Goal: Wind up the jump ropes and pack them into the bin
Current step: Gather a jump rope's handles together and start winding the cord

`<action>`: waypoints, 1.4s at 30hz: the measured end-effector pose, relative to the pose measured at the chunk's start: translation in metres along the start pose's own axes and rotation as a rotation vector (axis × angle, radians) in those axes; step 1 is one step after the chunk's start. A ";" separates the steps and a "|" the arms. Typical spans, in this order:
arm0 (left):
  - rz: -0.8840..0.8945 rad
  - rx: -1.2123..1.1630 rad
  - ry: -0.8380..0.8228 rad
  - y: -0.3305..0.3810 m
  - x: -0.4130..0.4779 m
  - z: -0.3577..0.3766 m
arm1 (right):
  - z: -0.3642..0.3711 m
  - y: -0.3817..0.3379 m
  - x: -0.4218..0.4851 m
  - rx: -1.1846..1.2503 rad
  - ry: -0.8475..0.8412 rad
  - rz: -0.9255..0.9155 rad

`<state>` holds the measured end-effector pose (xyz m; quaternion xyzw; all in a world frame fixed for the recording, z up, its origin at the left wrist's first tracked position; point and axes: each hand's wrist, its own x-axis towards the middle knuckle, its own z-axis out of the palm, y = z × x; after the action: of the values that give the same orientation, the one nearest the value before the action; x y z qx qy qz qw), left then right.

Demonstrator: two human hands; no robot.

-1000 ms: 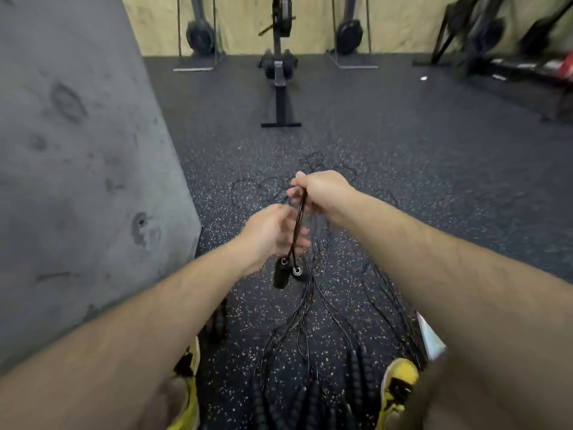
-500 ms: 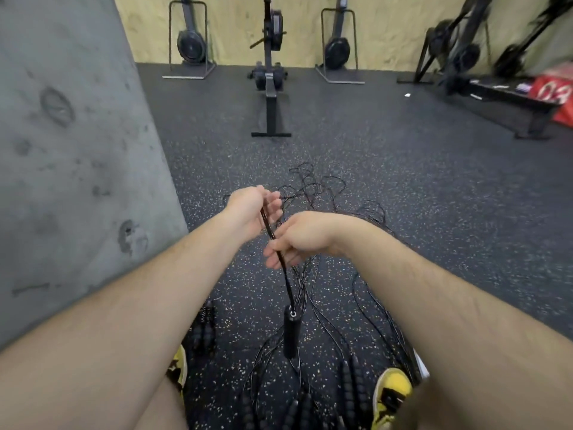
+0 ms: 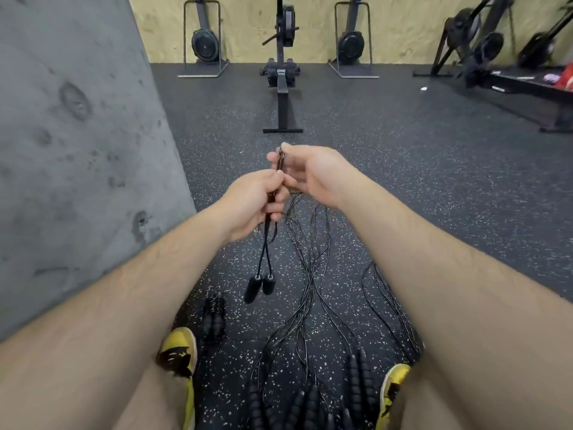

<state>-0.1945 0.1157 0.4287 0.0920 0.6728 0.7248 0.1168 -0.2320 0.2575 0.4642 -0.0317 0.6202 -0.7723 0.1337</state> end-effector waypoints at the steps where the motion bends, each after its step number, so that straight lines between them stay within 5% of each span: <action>1: 0.012 0.015 0.014 0.000 -0.001 -0.003 | 0.003 0.001 0.001 -0.007 0.012 -0.037; 10: 0.101 -0.002 0.023 0.005 -0.006 0.002 | 0.012 -0.011 -0.003 -0.151 -0.024 -0.376; 15: 0.147 0.071 0.062 0.000 -0.007 0.012 | 0.005 -0.004 -0.010 -0.161 0.045 -0.220; 21: 0.238 0.269 0.335 0.002 0.005 0.007 | 0.000 0.007 -0.015 -0.187 0.077 0.017; 28: 0.249 0.200 0.379 0.006 0.011 0.006 | -0.011 0.024 -0.026 -0.794 -0.134 -0.084; 34: 0.099 0.283 0.280 0.000 0.008 -0.001 | -0.014 0.018 -0.019 -0.715 0.097 -0.285; 38: 0.032 0.475 0.037 -0.010 0.000 -0.005 | -0.014 0.012 -0.017 -0.562 0.152 -0.309; 42: 0.145 0.550 0.130 -0.015 0.005 -0.006 | -0.006 0.010 -0.020 -0.487 0.136 -0.291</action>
<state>-0.1998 0.1127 0.4134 0.1216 0.8417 0.5260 -0.0078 -0.2123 0.2665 0.4553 -0.0995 0.7837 -0.6123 -0.0317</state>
